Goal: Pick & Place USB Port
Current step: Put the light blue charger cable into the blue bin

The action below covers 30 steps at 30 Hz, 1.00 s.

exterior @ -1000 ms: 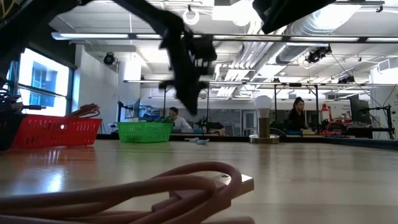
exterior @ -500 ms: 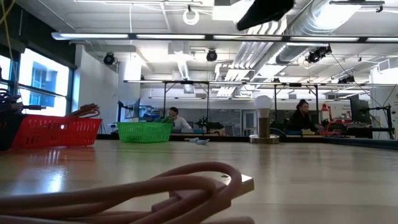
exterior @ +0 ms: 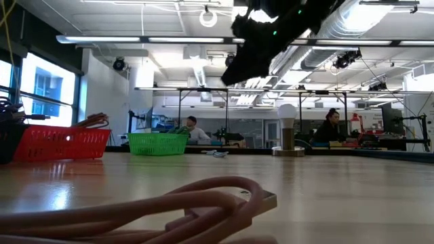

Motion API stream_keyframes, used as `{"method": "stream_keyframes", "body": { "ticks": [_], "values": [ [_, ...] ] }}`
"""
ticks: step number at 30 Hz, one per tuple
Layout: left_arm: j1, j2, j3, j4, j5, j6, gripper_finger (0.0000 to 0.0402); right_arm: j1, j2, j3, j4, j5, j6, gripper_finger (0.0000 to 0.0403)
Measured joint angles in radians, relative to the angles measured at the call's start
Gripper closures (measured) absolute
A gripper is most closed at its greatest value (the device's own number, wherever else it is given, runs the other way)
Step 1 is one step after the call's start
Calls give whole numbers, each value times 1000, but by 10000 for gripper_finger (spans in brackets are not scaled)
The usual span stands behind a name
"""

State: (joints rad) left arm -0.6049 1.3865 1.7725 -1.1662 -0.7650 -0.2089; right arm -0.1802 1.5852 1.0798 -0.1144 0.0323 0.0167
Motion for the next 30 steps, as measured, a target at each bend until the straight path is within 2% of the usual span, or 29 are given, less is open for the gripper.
{"method": "stream_keyframes", "body": {
  "ticks": [4, 10, 16, 22, 30],
  "values": [
    [-35, 0, 0, -88, -39, -87, 390, -43, 101, 26, 60, -43, 41, 205],
    [-37, -5, -42, -129, -98, -167, 389, -91, 260, 203, -67, 1, 72, 156],
    [-37, -8, -78, -173, -135, -216, 389, -117, 394, 397, -289, 132, 95, 155],
    [-37, -10, -92, -217, -192, -296, 389, -148, 471, 489, -386, 139, 144, 157],
    [-37, -10, -93, -281, -191, -383, 389, -212, 527, 498, -423, 49, 245, 157]
  ]
}}
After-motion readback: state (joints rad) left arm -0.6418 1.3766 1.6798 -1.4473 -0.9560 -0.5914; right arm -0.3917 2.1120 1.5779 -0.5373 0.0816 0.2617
